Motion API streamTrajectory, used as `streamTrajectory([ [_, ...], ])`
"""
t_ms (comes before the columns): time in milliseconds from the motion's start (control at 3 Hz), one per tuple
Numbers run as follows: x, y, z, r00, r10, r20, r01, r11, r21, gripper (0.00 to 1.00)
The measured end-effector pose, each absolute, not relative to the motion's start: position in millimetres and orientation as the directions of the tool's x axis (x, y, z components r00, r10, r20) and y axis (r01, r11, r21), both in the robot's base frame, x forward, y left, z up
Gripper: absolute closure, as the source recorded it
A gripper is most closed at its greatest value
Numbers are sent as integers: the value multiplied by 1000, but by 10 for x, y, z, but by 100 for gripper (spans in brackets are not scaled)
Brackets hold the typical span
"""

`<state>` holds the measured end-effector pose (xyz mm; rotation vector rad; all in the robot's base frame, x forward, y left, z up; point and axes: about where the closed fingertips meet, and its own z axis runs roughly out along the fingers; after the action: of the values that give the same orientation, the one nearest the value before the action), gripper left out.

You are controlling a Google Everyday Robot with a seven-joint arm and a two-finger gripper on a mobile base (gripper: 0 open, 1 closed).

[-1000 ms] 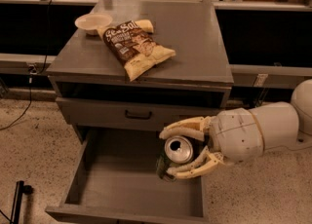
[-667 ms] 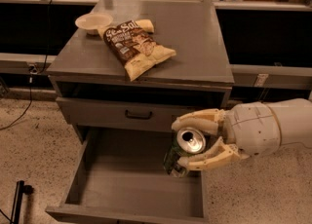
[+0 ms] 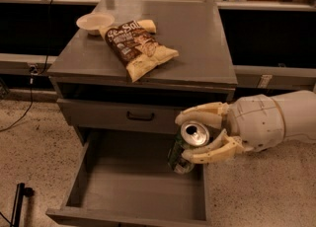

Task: Pick green can from middle drawer and place on counter

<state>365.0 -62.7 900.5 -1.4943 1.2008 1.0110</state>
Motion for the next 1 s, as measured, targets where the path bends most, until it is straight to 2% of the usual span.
streamTrajectory([
  [1000, 4824, -1031, 9643, 131, -298, -945, -991, -44, -123, 100],
])
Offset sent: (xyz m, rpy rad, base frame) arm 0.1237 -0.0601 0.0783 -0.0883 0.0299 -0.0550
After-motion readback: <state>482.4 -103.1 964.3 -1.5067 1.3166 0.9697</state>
